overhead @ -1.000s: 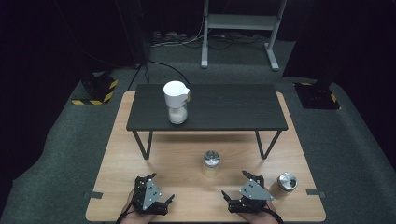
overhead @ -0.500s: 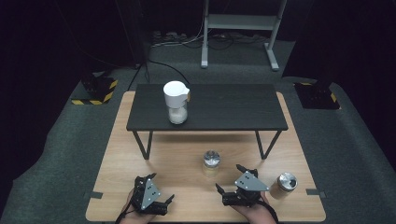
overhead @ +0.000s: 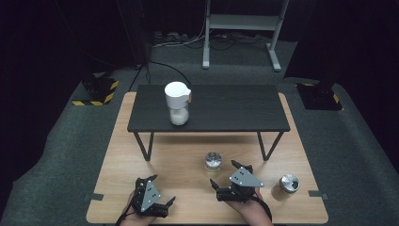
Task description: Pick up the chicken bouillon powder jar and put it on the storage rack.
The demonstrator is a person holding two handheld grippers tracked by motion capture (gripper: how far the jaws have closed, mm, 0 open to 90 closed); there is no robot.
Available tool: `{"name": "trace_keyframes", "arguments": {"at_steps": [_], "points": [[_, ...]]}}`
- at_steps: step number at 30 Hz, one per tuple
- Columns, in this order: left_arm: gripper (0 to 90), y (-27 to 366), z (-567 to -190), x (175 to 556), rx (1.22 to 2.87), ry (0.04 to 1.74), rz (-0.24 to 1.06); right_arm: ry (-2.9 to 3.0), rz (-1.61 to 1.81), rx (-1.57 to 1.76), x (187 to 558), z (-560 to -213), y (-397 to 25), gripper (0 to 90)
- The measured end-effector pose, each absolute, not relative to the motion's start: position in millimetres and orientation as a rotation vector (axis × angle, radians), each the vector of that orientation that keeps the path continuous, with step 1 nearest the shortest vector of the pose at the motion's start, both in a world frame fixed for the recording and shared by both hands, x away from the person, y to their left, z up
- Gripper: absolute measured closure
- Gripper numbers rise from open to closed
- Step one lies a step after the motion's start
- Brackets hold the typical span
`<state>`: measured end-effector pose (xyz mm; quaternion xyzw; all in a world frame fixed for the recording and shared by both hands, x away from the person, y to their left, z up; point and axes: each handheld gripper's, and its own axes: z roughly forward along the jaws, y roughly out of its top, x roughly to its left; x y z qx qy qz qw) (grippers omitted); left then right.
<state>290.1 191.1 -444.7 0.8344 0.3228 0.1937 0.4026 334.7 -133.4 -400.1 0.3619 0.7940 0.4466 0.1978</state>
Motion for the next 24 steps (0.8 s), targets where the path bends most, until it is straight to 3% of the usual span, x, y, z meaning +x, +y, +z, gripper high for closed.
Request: {"name": "trace_keyframes", "arguments": {"at_steps": [15,24], "points": [[0.9,193.5,-444.5,290.3,2.087,0.821,0.471,2.184,1.284,1.018,350.7,-403.1,-120.9,1.2],[1.0,194.5,-444.3,290.6,2.083,0.819,0.471,2.159,1.318,1.035,359.4,-409.1,-119.5,13.6]]}}
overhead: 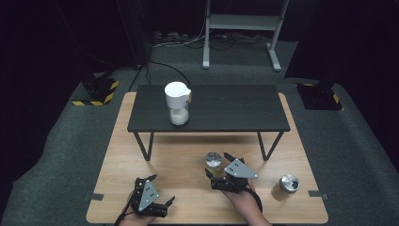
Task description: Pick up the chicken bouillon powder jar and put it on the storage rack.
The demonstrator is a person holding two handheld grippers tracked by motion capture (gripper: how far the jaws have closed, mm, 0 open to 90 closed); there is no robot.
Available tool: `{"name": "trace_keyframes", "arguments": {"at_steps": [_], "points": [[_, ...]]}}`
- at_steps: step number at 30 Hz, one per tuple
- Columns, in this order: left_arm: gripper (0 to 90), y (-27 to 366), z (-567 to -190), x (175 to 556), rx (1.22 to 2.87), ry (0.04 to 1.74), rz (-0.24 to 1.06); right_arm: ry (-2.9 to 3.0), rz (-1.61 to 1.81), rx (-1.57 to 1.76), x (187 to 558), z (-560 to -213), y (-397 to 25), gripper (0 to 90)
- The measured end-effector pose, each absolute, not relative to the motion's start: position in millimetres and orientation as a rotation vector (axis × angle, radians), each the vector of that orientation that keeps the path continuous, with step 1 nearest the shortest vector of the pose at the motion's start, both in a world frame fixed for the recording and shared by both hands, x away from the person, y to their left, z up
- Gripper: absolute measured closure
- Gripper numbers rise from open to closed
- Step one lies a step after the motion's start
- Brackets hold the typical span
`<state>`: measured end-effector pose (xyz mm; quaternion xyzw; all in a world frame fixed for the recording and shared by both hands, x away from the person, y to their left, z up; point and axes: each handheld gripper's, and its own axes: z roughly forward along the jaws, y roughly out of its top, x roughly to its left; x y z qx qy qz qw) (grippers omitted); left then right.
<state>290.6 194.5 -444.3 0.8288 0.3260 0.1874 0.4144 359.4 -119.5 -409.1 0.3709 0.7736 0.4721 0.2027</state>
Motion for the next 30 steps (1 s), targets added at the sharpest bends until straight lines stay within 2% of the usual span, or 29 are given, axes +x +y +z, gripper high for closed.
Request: {"name": "trace_keyframes", "arguments": {"at_steps": [8,15,30], "points": [[1.0,194.9,-444.4,290.5,2.074,0.826,0.465,2.158,1.340,1.014,362.5,-414.3,-117.0,26.1],[0.9,195.4,-444.3,290.8,2.072,0.827,0.463,2.146,1.368,1.016,364.2,-417.8,-116.2,31.9],[0.9,196.0,-444.2,290.8,2.067,0.830,0.463,2.101,1.433,1.020,364.4,-424.6,-117.0,34.7]]}}
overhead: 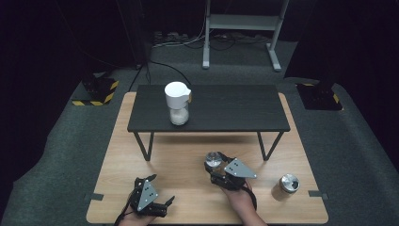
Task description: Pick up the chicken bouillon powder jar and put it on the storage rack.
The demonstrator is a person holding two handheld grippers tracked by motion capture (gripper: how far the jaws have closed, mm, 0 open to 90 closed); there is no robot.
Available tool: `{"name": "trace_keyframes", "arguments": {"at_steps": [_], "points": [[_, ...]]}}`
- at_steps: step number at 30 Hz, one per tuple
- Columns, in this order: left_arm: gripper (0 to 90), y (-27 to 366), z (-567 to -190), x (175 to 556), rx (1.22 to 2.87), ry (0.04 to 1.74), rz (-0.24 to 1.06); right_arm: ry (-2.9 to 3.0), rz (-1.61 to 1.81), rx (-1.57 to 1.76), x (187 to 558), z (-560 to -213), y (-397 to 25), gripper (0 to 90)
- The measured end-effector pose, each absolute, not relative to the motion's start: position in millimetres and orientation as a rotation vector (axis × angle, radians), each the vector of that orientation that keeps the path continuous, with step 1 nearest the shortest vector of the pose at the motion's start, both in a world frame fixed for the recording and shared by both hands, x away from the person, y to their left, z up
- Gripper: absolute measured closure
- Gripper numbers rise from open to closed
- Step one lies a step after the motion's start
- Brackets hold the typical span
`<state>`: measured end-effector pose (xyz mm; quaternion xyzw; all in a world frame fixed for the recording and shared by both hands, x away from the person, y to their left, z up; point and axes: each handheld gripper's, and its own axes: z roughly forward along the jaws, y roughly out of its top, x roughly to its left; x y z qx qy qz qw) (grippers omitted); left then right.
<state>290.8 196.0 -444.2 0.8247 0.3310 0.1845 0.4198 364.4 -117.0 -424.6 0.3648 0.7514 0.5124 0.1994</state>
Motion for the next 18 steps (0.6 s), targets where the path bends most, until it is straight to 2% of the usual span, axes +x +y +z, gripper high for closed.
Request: {"name": "trace_keyframes", "arguments": {"at_steps": [8,18], "points": [[0.9,196.7,-444.2,291.1,2.060,0.834,0.457,2.100,1.439,1.021,364.7,-422.6,-116.5,35.0],[0.9,196.7,-444.2,291.1,2.061,0.833,0.456,2.073,1.461,0.994,362.1,-401.9,-123.9,35.0]]}}
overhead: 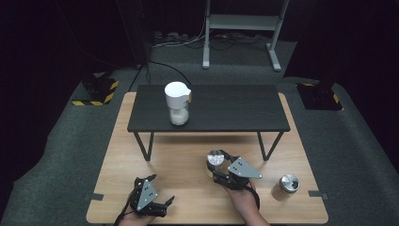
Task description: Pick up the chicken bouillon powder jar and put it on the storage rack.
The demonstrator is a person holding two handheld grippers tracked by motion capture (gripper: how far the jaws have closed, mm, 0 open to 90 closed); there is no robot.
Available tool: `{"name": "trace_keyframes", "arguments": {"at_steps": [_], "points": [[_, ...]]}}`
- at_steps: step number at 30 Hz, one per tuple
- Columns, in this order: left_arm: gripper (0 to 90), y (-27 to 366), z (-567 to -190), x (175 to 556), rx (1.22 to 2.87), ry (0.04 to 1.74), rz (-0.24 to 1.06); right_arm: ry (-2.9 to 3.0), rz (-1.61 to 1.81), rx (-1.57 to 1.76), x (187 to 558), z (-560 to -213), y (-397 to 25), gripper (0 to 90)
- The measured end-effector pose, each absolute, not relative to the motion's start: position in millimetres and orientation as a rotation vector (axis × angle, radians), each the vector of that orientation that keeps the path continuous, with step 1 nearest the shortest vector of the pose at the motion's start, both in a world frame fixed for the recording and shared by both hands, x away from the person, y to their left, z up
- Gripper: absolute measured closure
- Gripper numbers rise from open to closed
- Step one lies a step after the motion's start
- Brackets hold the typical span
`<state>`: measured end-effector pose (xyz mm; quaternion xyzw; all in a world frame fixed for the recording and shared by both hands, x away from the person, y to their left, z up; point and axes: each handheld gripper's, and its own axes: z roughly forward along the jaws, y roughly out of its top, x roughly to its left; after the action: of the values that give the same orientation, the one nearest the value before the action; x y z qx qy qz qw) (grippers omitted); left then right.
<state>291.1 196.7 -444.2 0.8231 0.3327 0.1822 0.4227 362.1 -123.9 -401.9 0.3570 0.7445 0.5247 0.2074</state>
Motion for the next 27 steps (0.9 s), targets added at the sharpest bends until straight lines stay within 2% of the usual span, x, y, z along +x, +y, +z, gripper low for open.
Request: {"name": "trace_keyframes", "arguments": {"at_steps": [27], "points": [[0.9,197.4,-444.1,291.0,2.055,0.834,0.454,1.960,1.556,0.933,346.4,-337.6,-143.6,34.9]]}}
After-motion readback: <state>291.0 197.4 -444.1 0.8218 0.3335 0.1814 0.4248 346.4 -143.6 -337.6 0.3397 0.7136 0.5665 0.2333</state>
